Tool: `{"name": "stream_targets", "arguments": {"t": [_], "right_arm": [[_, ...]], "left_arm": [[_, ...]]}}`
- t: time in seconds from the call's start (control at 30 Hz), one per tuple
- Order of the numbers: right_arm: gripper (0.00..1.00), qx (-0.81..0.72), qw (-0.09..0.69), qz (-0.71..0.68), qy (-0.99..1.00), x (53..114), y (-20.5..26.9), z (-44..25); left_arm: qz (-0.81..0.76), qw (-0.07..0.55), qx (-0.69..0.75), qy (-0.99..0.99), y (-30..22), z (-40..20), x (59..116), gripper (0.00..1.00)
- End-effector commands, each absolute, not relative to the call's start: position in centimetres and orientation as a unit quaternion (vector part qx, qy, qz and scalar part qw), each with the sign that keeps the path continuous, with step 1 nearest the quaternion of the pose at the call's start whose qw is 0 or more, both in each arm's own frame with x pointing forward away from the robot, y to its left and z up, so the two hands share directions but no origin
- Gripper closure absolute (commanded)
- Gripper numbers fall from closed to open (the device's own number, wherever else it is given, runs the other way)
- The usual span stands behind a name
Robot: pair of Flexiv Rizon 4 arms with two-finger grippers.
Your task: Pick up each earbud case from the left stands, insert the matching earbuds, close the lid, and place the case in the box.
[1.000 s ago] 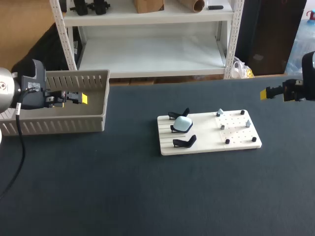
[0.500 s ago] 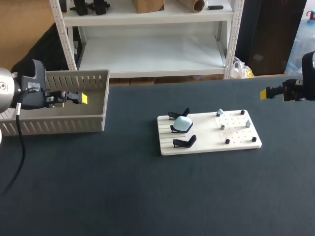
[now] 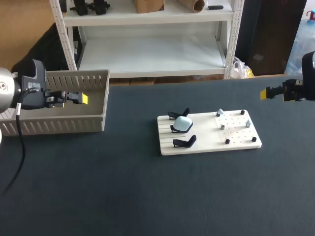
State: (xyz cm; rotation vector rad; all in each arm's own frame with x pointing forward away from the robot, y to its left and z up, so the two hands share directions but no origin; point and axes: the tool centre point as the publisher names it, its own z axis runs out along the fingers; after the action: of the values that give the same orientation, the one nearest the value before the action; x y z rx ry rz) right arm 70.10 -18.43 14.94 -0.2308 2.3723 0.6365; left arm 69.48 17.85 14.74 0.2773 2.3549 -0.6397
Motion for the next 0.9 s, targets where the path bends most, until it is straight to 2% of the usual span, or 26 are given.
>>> {"name": "stream_targets", "arguments": {"t": [0.03, 0.3, 0.57, 0.9], "right_arm": [[0.0, -0.089, 0.331, 0.244, 0.907, 70.1, -18.5, 14.9], [0.0, -0.089, 0.331, 0.244, 0.907, 70.1, -18.5, 14.9], [0.0, -0.089, 0.331, 0.244, 0.907, 70.1, -18.5, 14.9], [0.0, -0.089, 0.331, 0.244, 0.907, 70.1, -18.5, 14.9]], "left_arm": [[-0.266, 0.338, 0.136, 0.892, 17.0, 15.3, 70.2, 0.0], [-0.284, 0.365, 0.298, 0.835, 13.1, 16.8, 70.4, 0.0], [-0.295, 0.366, 0.44, 0.765, 10.0, 17.7, 70.7, 0.0], [-0.274, 0.348, 0.559, 0.701, 6.7, 15.9, 72.2, 0.0]]}}
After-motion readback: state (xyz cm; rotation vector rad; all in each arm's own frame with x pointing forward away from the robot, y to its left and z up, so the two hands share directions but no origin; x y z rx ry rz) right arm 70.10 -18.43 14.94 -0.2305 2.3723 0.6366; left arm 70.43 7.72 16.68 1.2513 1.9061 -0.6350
